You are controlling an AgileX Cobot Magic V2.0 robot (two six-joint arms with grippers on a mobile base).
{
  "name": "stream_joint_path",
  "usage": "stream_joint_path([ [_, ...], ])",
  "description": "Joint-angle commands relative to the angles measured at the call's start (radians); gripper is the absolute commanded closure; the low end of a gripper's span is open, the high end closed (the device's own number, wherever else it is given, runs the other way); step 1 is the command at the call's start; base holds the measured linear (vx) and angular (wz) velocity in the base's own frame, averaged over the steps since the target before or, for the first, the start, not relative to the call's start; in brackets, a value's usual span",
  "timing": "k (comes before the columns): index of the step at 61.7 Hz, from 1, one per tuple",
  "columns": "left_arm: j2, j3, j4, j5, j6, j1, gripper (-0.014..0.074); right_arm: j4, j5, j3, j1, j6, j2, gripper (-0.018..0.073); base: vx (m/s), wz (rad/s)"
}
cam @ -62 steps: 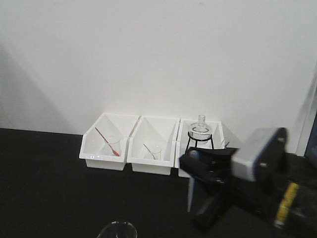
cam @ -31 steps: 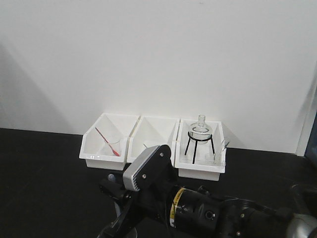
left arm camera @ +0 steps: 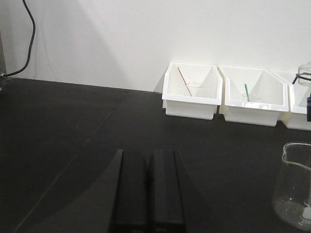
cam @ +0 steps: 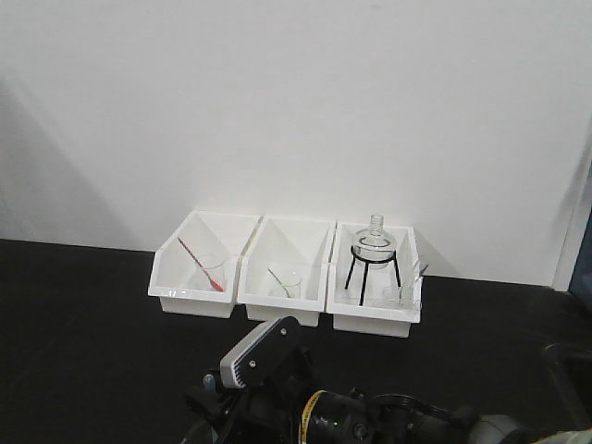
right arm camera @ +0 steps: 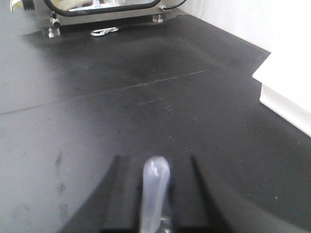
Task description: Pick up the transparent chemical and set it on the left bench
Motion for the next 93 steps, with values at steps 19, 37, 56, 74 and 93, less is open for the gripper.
stream_joint_path([
  [19, -0.019, 0.016, -0.001, -0.078, -0.008, -0.002, 0.0600, 0.028, 0.005, 0.013, -0.002, 0.125, -0.150, 0.0006, 0.00, 0.00],
  [37, -0.019, 0.016, -0.001, -0.078, -0.008, -0.002, 0.0600, 0.025, 0.307, 0.244, -0.002, 0.128, -0.647, 0.0084, 0.00, 0.00],
  [56, -0.019, 0.016, -0.001, -0.078, -0.008, -0.002, 0.0600, 0.025, 0.350, 0.399, -0.002, 0.129, -0.960, 0.0121, 0.00, 0.00],
  [74, -0.019, 0.016, -0.001, -0.078, -0.008, -0.002, 0.0600, 0.050, 0.539, 0.402, -0.038, 0.009, -1.120, 0.0200, 0.00, 0.00],
  [93, -0.019, 0.016, -0.001, -0.078, -0.008, -0.002, 0.0600, 0.352, 0.620, 0.699, -0.443, -0.227, -1.579, 0.0506, 0.00, 0.00],
])
